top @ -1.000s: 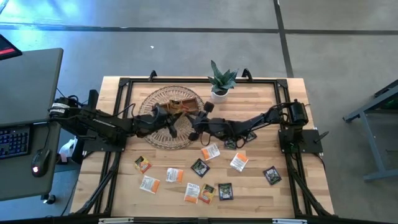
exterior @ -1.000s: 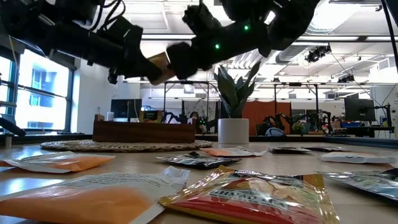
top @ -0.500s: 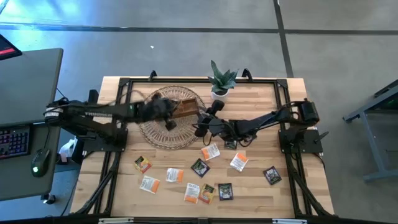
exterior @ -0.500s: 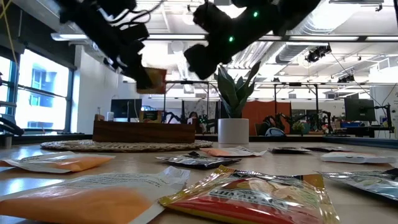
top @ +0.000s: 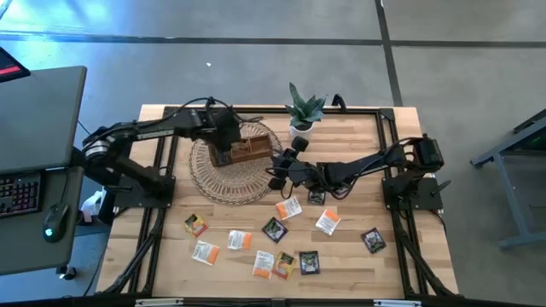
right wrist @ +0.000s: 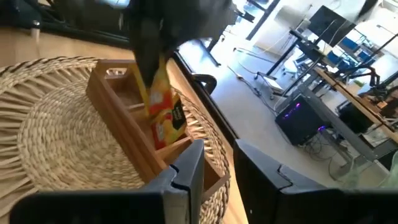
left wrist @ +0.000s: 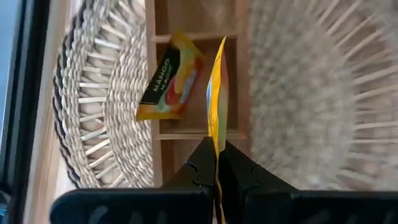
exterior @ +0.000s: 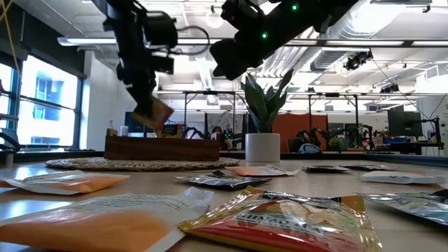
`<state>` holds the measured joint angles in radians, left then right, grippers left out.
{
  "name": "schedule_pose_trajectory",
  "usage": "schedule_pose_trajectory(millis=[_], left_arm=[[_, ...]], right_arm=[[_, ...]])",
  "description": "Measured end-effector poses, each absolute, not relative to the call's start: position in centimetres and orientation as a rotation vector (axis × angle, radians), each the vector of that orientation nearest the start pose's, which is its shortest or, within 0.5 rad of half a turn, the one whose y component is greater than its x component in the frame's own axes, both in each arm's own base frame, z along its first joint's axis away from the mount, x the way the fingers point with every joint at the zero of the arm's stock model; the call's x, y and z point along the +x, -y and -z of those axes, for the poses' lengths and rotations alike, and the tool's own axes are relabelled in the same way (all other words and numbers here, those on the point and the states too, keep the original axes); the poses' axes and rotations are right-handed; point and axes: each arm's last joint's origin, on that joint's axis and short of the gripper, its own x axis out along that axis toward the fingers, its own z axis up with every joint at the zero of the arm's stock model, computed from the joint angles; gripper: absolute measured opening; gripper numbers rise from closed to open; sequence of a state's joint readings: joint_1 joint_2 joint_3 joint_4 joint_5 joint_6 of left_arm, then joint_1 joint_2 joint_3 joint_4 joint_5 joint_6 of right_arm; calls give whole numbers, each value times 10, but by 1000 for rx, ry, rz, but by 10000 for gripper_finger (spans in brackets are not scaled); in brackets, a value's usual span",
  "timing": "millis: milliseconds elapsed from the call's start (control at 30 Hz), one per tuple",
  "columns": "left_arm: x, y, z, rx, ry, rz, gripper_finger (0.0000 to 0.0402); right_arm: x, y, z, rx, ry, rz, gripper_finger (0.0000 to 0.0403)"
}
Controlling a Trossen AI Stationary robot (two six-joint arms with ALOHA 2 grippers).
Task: Pick & Place Tea
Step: Put the yellow tea bag into the middle section of the wooden organizer
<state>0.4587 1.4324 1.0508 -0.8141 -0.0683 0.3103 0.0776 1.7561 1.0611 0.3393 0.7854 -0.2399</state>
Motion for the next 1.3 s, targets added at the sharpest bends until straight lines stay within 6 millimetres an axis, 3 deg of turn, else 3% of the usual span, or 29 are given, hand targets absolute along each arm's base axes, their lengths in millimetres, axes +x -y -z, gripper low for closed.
schedule_pose_trajectory(millis=[233, 400, 633, 1033, 1300], left_arm=[[257, -127, -209, 63, -1349, -284, 1], [262, -127, -203, 117, -1378, -330, 1], [269, -127, -212, 166, -1364, -377, 9], [271, -130, -221, 196, -1367, -397, 116], [270, -128, -220, 150, -1368, -370, 97]], right_arm=[[378, -9, -221, -383, -415, 660, 83], [378, -9, -221, -389, -419, 659, 83], [378, -9, -221, -395, -424, 647, 83], [379, -9, -220, -396, -425, 646, 83], [379, -9, -220, -396, -425, 646, 83]])
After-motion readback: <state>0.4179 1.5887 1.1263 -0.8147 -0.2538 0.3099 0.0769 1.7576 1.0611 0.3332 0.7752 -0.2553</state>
